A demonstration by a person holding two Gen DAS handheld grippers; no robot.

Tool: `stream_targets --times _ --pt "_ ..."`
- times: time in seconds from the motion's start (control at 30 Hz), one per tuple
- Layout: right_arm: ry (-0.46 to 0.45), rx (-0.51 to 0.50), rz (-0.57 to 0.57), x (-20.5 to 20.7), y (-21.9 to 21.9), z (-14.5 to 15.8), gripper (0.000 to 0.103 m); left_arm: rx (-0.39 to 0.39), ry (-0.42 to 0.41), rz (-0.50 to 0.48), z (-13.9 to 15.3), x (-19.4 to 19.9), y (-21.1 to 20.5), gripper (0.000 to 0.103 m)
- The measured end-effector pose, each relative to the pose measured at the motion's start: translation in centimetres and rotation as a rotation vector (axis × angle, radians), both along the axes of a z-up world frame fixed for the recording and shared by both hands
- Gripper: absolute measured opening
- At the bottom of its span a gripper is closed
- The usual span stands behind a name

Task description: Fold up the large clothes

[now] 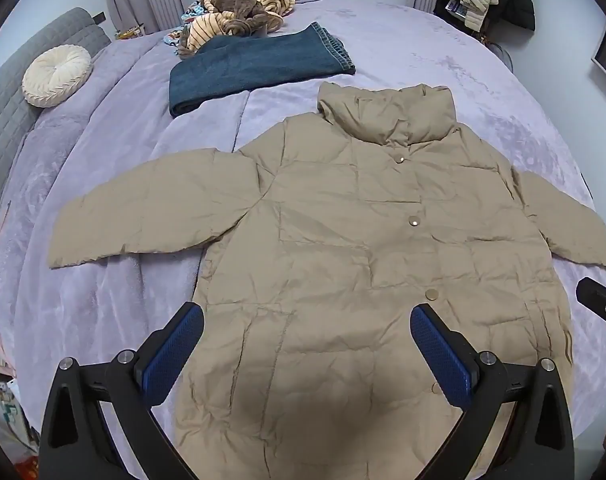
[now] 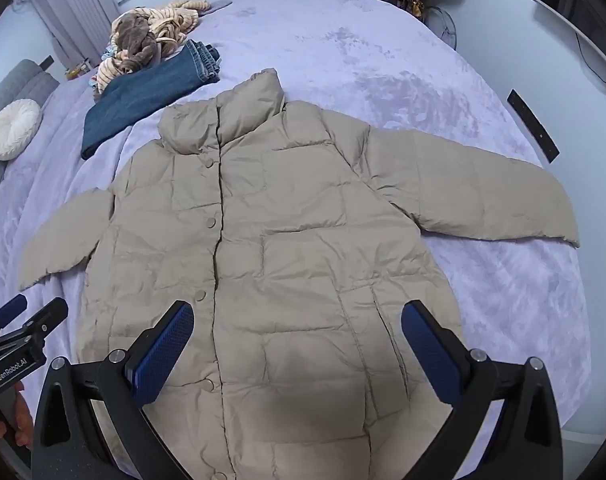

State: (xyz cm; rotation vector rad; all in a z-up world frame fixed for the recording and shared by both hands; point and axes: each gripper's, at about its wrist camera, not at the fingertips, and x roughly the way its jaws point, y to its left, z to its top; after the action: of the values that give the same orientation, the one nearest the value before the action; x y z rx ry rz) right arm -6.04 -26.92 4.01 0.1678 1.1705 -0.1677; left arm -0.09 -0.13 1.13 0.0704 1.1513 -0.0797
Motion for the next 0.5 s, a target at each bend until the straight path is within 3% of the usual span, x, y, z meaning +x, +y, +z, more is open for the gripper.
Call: stream_targets --times 0.5 --pt "-0.003 -0.003 0.009 -0.23 0.28 0.11 0.103 0.010 -0.006 0.015 0.41 -0.26 0.28 0.103"
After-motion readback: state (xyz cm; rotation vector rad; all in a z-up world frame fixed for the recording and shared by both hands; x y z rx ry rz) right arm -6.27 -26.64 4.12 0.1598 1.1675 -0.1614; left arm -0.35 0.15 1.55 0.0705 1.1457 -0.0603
